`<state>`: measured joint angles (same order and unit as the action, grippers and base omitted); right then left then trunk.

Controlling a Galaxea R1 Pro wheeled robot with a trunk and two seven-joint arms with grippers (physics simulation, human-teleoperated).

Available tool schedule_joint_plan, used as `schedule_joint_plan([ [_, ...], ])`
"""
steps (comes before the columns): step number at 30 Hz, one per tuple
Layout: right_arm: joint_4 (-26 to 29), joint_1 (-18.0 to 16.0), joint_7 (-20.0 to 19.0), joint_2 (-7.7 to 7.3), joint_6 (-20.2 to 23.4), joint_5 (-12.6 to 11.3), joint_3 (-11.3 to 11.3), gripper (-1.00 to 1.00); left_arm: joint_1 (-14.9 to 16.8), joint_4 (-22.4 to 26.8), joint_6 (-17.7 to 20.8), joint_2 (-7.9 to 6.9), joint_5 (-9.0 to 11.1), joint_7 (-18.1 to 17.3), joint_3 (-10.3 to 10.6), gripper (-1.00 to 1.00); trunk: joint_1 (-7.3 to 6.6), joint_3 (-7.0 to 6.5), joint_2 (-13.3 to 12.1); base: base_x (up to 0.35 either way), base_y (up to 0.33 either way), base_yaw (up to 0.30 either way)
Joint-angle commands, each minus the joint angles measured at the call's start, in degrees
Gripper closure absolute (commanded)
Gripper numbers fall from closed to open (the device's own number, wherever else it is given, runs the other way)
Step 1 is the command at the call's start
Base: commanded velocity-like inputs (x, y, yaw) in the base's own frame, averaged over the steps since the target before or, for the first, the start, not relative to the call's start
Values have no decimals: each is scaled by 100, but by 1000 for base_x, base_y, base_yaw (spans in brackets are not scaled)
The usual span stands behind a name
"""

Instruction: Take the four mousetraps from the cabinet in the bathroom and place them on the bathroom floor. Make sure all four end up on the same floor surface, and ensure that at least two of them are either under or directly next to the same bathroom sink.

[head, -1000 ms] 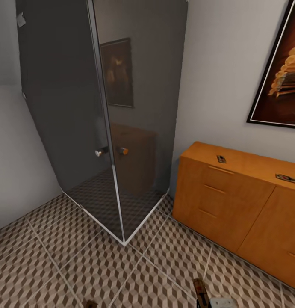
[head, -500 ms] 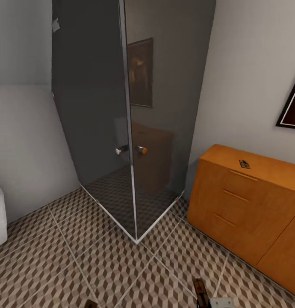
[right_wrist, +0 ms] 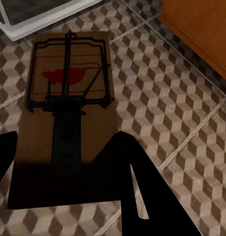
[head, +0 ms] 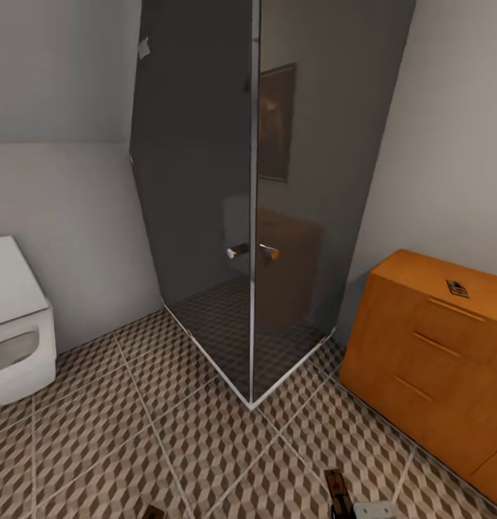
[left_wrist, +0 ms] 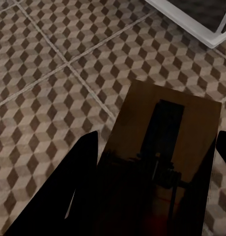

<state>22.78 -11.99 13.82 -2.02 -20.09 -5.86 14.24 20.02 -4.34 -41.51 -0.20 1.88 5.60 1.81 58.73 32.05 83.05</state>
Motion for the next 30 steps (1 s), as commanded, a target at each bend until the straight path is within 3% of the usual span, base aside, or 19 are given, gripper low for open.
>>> schedule_joint_plan([
  [1, 0, -4, 44, -6, -22, -73, 53, 100, 11, -23, -32, 2, 13, 20, 21, 100, 0, 5, 3, 0, 0, 262],
  [30, -2, -5, 43, 0, -22, -73, 53, 100, 9, -23, -32, 2, 13, 20, 21, 100, 0, 5, 3, 0, 0, 264],
])
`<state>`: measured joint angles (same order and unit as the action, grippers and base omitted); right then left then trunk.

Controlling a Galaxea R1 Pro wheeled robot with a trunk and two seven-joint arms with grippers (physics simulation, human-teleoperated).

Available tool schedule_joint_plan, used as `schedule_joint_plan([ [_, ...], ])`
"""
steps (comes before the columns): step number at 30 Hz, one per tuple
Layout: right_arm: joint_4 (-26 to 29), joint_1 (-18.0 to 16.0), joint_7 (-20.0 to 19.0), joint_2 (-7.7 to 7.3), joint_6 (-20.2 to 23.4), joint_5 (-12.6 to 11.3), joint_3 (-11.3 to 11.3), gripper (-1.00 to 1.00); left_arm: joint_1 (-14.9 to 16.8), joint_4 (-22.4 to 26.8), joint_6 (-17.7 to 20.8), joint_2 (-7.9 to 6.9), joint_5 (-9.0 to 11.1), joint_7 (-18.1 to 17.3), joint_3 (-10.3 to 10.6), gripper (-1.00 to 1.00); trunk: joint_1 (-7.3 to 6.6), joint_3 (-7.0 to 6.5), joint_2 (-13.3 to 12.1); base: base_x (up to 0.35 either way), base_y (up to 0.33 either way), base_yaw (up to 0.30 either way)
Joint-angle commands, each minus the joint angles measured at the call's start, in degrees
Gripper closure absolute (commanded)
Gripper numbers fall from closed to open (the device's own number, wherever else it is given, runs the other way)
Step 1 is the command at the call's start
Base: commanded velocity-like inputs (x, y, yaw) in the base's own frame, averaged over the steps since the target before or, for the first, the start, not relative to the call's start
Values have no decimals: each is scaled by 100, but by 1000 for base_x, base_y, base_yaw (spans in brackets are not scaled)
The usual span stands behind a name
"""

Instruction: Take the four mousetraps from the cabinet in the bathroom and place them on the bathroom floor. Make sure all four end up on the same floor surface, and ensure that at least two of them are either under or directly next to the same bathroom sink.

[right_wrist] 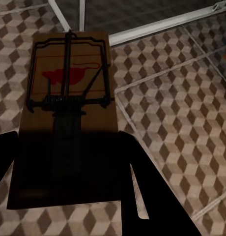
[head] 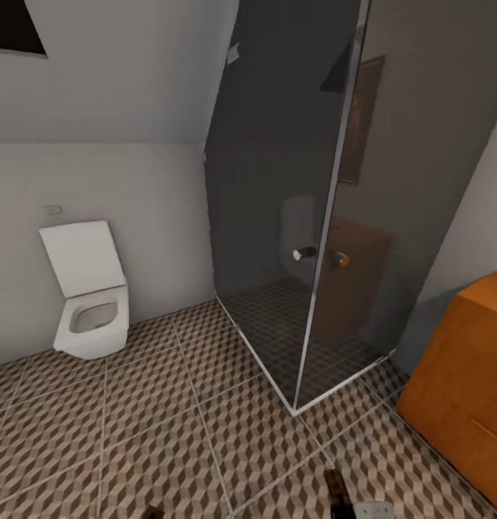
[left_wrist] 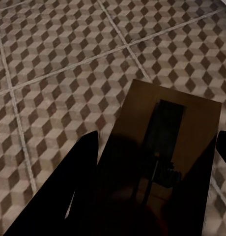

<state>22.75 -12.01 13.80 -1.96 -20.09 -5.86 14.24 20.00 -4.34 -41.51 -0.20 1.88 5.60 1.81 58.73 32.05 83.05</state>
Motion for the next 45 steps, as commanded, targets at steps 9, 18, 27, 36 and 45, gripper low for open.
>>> schedule_joint_plan([
  [9, -8, 0, 46, -6, -22, -73, 60, 100, 11, -23, -32, 8, 14, 20, 21, 100, 0, 5, 3, 0, 0, 265],
  [18, -93, -2, 44, 2, -23, -73, 55, 100, 7, -23, -29, 11, 14, 20, 21, 100, 0, 5, 3, 0, 0, 265],
  [27, -96, 0, 44, 2, -25, -73, 60, 100, 4, -23, -32, 11, 10, 20, 21, 100, 0, 5, 3, 0, 0, 265],
  [36, -96, -1, 44, 2, -29, -73, 57, 100, 4, -23, -32, 12, 9, 20, 21, 100, 0, 5, 3, 0, 0, 281],
  [45, -96, -2, 44, 1, -30, -73, 54, 100, 4, -23, -32, 25, 8, 20, 21, 100, 0, 5, 3, 0, 0, 289],
])
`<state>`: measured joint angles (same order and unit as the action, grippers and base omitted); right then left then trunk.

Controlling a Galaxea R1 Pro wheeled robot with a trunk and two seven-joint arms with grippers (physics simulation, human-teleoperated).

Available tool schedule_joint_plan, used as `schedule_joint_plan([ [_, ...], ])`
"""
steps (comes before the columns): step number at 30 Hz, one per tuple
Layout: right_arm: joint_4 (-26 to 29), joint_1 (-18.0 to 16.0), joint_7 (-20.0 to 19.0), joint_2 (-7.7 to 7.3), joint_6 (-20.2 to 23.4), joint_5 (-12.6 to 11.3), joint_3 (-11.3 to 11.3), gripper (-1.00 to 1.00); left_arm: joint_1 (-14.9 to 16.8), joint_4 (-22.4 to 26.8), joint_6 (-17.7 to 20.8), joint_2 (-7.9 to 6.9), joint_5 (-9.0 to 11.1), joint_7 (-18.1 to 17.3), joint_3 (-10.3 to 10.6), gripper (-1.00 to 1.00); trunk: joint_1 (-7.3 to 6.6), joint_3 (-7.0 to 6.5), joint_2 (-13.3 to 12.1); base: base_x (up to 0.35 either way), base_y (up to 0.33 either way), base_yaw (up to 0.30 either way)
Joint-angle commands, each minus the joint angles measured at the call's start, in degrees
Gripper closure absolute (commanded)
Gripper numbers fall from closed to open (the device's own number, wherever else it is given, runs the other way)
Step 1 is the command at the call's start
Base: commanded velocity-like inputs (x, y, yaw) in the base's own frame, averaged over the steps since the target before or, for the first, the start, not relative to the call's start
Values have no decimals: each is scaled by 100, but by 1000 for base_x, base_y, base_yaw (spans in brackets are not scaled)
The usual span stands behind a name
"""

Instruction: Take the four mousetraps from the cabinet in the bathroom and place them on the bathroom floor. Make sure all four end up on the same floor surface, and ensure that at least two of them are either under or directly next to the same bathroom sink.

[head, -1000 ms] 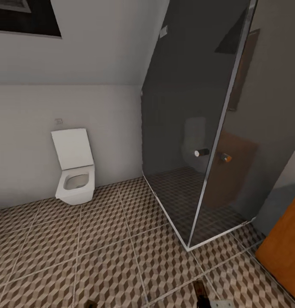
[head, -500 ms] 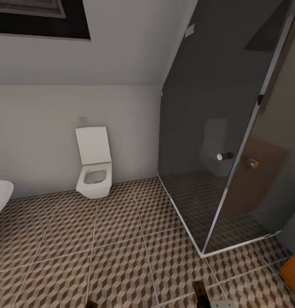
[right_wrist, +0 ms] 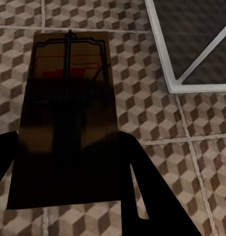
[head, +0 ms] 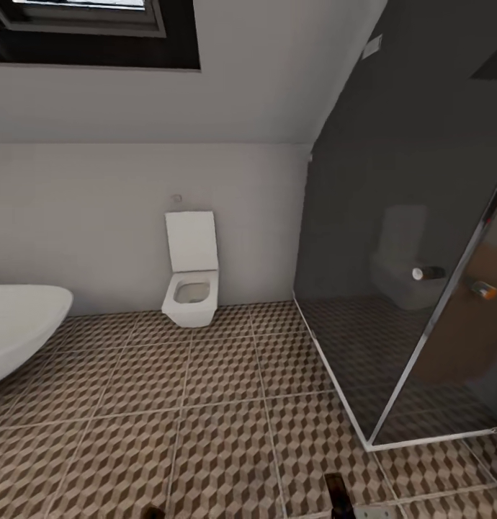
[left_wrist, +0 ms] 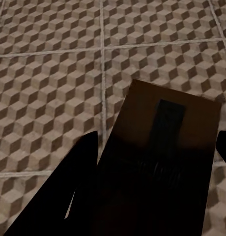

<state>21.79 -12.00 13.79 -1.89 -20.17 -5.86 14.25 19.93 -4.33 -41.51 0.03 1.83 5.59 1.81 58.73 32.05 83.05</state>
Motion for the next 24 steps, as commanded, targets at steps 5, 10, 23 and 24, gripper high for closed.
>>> schedule_joint_plan([
  [5, 1, -4, 45, -7, -22, -73, 52, 100, 11, -24, -31, 1, 14, 21, 21, 100, 0, 5, 3, 0, 0, 289],
  [10, 1, -4, 45, -6, -22, -73, 52, 100, 11, -24, -32, -5, 13, 21, 21, 100, 0, 5, 3, 0, 0, 289],
  [23, 0, -2, 45, -5, -22, -73, 54, 100, 11, -24, -32, 3, 15, 21, 21, 100, 0, 5, 3, 0, 0, 289],
  [24, 0, -3, 45, -5, -22, -73, 55, 100, 11, -24, -32, 4, 16, 21, 21, 100, 0, 5, 3, 0, 0, 289],
])
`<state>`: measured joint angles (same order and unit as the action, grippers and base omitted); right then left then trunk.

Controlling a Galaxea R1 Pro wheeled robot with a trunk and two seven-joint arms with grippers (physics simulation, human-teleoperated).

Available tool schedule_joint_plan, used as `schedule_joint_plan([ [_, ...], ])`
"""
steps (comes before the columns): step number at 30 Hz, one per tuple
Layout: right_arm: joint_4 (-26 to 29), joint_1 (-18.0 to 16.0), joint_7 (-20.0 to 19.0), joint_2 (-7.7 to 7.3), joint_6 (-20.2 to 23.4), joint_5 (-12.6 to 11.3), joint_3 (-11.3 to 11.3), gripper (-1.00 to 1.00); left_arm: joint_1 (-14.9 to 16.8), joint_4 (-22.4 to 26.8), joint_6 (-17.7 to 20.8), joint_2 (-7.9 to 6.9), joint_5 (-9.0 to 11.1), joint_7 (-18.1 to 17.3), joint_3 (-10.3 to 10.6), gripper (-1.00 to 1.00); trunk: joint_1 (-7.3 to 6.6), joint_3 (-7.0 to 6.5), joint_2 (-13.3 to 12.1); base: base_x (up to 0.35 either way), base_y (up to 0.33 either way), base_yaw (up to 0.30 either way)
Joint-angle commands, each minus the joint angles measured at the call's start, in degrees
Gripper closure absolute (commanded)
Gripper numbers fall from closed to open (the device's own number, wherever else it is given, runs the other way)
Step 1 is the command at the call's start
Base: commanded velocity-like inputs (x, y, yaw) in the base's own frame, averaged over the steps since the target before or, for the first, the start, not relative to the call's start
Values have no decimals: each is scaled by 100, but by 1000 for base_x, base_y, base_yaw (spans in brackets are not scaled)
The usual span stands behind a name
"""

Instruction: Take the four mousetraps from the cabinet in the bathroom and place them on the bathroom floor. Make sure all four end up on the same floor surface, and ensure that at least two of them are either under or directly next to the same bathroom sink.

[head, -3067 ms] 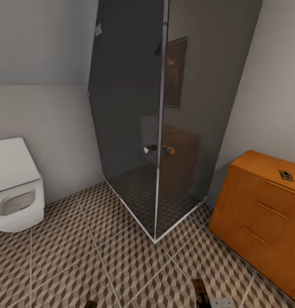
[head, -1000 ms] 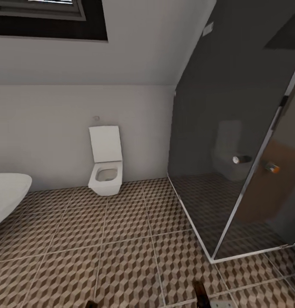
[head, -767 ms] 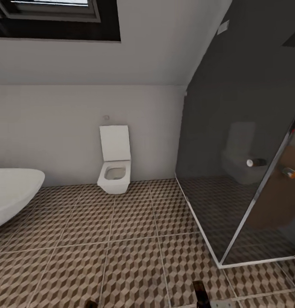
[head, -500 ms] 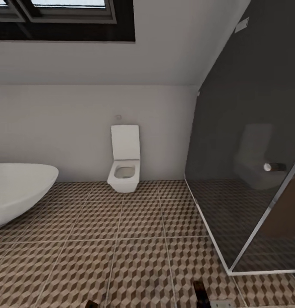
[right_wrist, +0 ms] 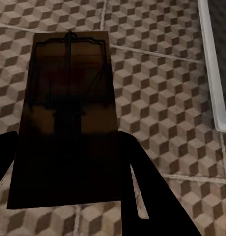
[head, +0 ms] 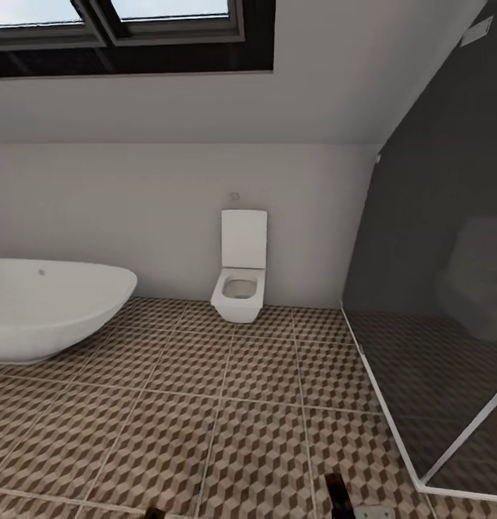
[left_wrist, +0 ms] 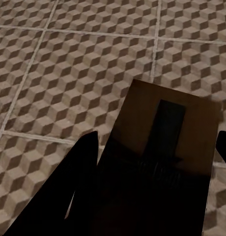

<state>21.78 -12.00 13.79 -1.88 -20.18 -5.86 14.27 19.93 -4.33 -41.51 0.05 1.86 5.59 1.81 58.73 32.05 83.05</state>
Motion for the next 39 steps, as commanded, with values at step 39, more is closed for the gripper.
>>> schedule_joint_plan([
  [39, 1, -2, 45, -6, -21, -73, 59, 100, 11, -24, -27, 4, 11, 21, 21, 100, 0, 5, 3, 0, 0, 289],
])
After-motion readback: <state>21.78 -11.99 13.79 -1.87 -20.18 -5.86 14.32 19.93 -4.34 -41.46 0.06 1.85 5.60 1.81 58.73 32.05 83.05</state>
